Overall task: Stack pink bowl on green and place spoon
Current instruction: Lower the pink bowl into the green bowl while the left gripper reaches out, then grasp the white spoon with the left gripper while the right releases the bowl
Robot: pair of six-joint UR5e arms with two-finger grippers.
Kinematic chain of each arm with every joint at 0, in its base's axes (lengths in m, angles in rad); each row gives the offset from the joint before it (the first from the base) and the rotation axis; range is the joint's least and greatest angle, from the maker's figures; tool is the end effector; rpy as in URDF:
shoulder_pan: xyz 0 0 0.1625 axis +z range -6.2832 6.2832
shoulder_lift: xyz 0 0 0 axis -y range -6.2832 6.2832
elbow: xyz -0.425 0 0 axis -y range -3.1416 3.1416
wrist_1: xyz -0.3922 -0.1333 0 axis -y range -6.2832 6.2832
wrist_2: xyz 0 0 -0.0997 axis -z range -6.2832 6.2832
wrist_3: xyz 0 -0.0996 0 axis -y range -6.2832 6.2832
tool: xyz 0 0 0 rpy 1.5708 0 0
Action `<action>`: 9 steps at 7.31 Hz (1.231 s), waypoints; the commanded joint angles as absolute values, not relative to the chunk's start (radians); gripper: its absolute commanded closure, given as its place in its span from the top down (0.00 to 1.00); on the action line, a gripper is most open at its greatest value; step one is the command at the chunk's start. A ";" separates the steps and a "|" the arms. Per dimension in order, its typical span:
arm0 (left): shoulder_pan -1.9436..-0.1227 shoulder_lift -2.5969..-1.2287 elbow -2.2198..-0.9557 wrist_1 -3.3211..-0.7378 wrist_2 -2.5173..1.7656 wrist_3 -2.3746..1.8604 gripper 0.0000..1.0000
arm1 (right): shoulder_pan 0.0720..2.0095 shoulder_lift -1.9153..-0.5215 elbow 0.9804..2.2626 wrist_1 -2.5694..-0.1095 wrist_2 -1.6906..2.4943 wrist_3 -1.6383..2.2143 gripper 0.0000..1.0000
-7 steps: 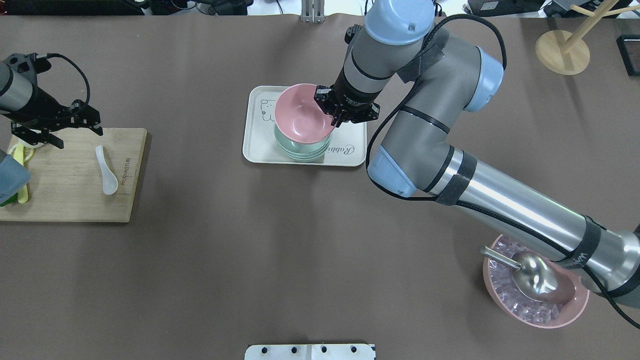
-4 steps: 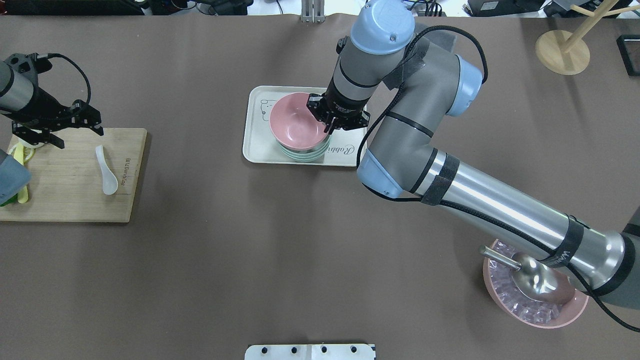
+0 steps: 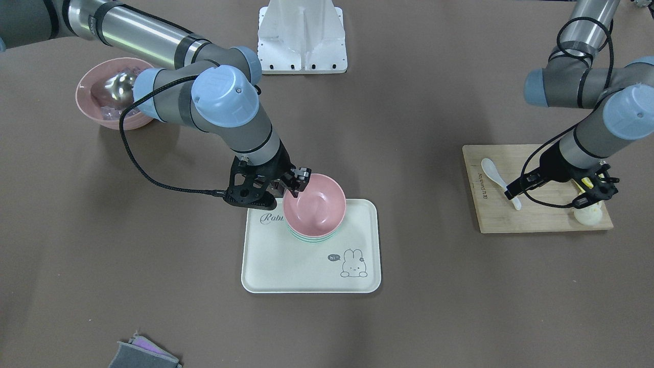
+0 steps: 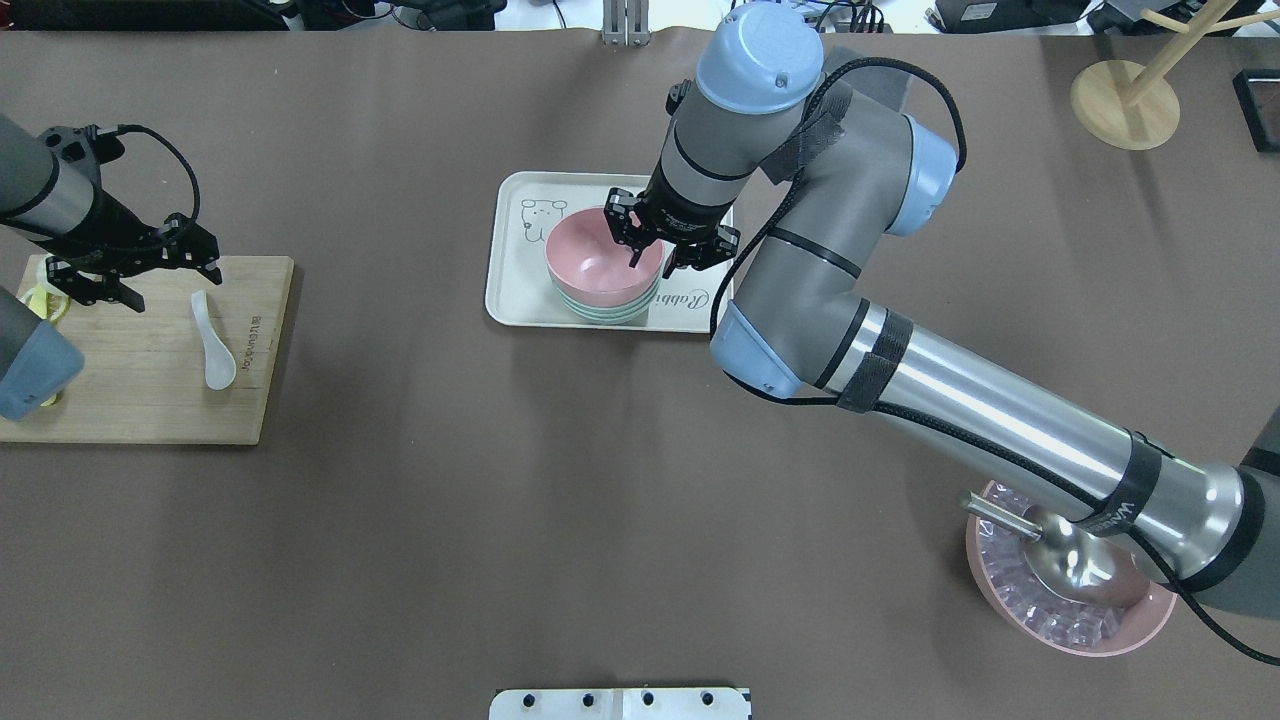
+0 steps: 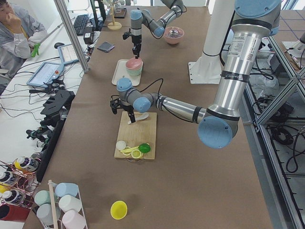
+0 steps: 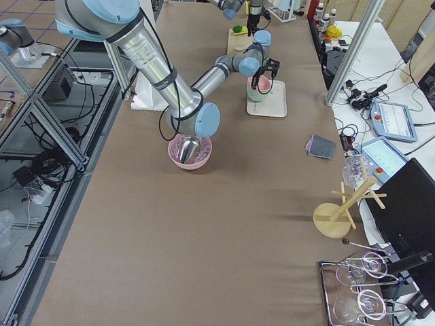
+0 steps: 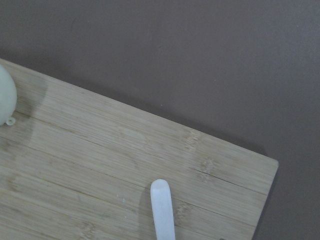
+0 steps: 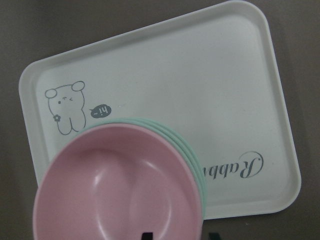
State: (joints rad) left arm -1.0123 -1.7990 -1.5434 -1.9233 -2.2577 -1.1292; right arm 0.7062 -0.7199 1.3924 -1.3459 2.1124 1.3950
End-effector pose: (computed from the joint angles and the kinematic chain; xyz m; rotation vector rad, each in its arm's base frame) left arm 0.2615 -0.5509 0.5114 -0.1474 0.8447 -0.3456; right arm -0.5214 -0.5525 0.1737 -0.0828 -1.0063 0.2419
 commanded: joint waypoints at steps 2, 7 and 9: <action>-0.951 -1.822 -1.485 -1.930 -2.260 -1.161 0.88 | 0.733 -0.727 1.404 -1.319 2.138 1.391 1.00; -0.945 -1.825 -1.489 -1.925 -2.267 -1.178 0.00 | 0.746 -0.741 1.414 -1.304 2.163 1.396 1.00; -0.945 -1.836 -1.506 -1.921 -2.310 -1.178 0.00 | 0.752 -0.741 1.414 -1.302 2.164 1.393 1.00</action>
State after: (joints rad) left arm -0.9450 -1.8287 -1.4950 -1.9229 -2.2783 -1.1783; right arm 0.7471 -0.7408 1.4142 -1.3037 2.1633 1.3960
